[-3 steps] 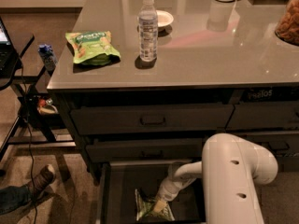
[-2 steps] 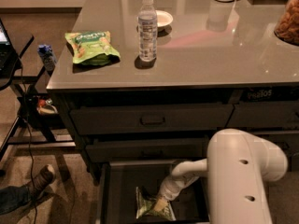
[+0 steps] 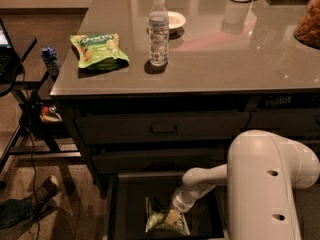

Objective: Pick green jalapeno chip bag from bottom drawer and place on counter

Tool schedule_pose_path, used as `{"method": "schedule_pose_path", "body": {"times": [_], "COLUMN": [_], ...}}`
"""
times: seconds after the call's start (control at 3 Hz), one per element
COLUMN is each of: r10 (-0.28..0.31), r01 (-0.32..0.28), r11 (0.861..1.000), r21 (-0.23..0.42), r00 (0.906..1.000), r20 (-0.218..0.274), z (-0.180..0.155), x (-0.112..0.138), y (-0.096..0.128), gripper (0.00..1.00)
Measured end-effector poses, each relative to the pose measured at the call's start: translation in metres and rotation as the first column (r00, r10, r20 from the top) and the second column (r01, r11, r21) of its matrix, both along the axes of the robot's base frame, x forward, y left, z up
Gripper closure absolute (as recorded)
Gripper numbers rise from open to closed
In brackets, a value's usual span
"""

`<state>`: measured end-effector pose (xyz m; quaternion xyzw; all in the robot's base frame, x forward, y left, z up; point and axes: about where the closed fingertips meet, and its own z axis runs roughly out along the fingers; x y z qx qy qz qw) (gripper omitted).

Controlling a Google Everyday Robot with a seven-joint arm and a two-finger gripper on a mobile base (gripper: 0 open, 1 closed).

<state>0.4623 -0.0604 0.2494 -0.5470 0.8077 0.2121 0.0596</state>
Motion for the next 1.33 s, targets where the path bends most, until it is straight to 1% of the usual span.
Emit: {"method": "schedule_pose_path", "body": {"times": [0.33, 0.67, 1.0, 1.33], "r10": [-0.014, -0.098, -0.099, -0.122], "r01": [0.014, 0.101, 0.101, 0.125], "r11": [1.000, 0.994, 0.994, 0.992], "r21": [-0.003, -0.031, -0.031, -0.030], "r00": [0.9999, 0.9929, 0.9928, 0.9884], "r20": [0.004, 0.067, 0.068, 0.090], "z": [0.014, 0.082, 0.083, 0.113], "x": [-0.005, -0.053, -0.052, -0.052], "y": [-0.006, -0.046, -0.046, -0.051], "gripper": [1.00, 1.00, 1.00, 1.00]}}
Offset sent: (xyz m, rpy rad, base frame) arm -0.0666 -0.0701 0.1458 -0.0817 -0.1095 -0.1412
